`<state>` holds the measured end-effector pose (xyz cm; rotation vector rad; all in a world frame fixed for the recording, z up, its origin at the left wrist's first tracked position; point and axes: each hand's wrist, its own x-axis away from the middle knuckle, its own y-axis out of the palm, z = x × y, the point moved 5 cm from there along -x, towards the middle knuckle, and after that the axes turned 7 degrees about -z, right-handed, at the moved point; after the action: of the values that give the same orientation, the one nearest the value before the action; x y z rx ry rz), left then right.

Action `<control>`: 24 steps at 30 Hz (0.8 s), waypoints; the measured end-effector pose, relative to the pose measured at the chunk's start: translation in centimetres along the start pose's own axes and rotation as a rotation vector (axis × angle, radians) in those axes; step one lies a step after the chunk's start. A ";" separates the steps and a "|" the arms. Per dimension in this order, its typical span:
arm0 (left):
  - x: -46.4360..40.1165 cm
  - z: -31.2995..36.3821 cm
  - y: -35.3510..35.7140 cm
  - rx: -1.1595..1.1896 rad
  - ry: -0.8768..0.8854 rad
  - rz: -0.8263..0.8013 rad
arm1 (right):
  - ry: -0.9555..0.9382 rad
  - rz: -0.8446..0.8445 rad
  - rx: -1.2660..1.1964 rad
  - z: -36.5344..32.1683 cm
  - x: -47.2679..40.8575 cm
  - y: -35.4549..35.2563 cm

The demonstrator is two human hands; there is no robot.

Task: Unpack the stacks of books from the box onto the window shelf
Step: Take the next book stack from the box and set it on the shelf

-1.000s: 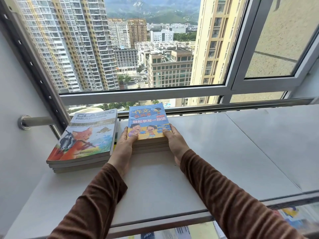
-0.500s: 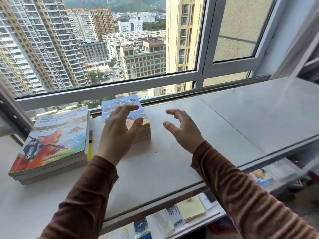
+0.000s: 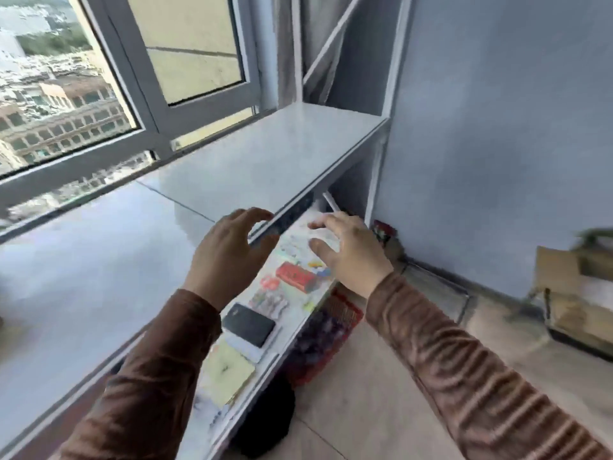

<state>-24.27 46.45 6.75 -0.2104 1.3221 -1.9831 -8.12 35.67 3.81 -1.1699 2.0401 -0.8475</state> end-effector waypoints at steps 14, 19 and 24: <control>-8.0 31.8 31.4 0.105 0.282 -0.462 | 0.489 0.095 0.103 35.7 18.4 -20.3; -11.6 39.3 41.1 0.132 0.364 -0.589 | 0.628 0.127 0.084 45.8 21.2 -24.2; -16.2 45.6 51.1 0.162 0.402 -0.700 | 0.766 0.113 0.076 56.0 22.0 -27.4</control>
<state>34.86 13.12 -11.97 -0.2245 1.4468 -2.8279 39.63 -7.05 -12.58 -0.7259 2.6000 -1.4575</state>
